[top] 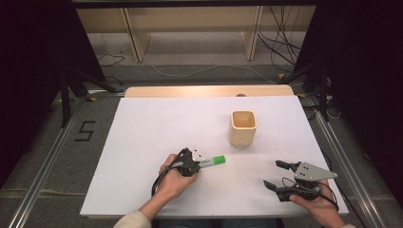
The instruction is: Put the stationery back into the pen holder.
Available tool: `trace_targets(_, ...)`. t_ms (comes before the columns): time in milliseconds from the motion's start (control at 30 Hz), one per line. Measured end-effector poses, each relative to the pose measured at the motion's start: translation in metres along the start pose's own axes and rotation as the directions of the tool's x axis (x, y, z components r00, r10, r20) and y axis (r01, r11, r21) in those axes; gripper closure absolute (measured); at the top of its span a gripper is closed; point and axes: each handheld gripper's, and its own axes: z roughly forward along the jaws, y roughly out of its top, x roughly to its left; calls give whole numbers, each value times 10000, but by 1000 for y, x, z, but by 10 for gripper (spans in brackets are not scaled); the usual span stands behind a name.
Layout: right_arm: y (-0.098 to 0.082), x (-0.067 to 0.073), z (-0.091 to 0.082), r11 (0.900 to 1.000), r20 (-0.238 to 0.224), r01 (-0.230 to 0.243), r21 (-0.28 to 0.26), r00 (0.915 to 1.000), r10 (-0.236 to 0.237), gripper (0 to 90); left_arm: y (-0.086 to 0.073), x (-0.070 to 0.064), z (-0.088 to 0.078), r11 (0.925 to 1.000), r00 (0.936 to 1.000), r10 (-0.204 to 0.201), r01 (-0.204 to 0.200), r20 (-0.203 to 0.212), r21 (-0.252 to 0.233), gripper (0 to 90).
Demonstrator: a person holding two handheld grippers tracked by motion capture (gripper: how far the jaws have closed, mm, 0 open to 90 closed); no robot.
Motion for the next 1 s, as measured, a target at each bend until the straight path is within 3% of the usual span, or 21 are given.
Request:
trace_targets(367, 0, 0, 0, 10000, -32, 0, -9, 10000, 0, 169, 1, 6, 1, 9998, 9999, 17, -14, -161, 214, 898)
trace_targets(1000, 0, 0, 1, 10000, -61, 44, -20, 10000, -45, 169, 1, 9, 1, 9998, 9996, 28, -23, -289, 184, 896)
